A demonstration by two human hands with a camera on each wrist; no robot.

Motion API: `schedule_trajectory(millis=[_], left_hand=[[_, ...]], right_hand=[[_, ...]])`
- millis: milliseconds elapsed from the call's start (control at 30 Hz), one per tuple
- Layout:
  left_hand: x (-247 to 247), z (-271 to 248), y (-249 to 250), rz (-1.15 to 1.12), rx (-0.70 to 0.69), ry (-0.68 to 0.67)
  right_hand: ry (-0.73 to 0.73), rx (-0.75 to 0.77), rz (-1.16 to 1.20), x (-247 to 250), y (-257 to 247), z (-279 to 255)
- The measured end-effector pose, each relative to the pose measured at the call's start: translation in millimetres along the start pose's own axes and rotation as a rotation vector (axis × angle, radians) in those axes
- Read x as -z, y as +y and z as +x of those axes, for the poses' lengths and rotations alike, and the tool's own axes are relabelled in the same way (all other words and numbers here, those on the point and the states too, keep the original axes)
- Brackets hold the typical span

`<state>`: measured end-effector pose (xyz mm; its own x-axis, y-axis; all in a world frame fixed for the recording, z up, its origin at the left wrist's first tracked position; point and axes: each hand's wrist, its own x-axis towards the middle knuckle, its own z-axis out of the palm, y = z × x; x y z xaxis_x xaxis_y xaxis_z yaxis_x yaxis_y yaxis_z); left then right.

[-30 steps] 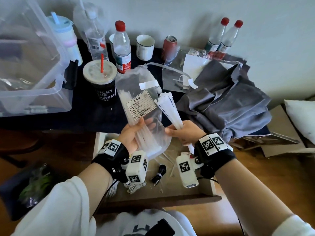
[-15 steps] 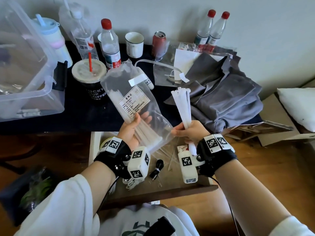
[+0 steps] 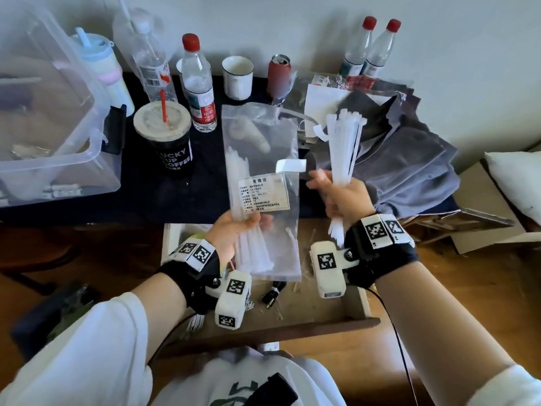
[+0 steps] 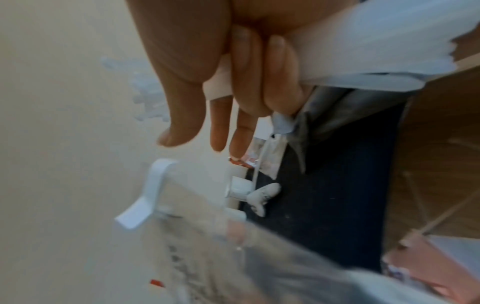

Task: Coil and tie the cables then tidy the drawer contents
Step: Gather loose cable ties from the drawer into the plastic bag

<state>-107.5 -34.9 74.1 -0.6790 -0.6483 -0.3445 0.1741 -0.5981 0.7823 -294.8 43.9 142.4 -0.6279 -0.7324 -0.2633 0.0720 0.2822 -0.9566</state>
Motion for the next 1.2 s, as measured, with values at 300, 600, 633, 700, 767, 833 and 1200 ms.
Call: schedule_trajectory(millis=[300,600,633,700,767,833,1200], left_hand=[[11.7,-4.1,-4.5,0.207,0.04,-0.132],[19.4,-4.4,-4.4,0.354,0.037,-0.083],[20.6,-3.4,-4.9,0.351,0.052,-0.091],[22.5,-0.9,-5.8,0.338,0.086,-0.105],[21.4,1.0,-6.8,0.352,0.106,-0.121],[16.8,2.1,-8.0,0.347,0.101,-0.145],[-11.2,3.5,15.8,0.294,-0.006,-0.123]], right_hand=[[-0.103,0.291,-0.149,-4.1,-53.4,7.7],[-0.268,0.167,-0.334,-6.7,-51.8,5.6],[-0.298,0.103,-0.376,-5.2,-51.4,5.7],[-0.332,0.048,-0.432,-4.6,-49.1,3.6],[-0.301,0.11,-0.467,-7.1,-46.8,1.5],[-0.225,0.217,-0.521,-10.5,-44.0,3.4],[-0.237,0.236,-0.635,-13.8,-34.1,7.8]])
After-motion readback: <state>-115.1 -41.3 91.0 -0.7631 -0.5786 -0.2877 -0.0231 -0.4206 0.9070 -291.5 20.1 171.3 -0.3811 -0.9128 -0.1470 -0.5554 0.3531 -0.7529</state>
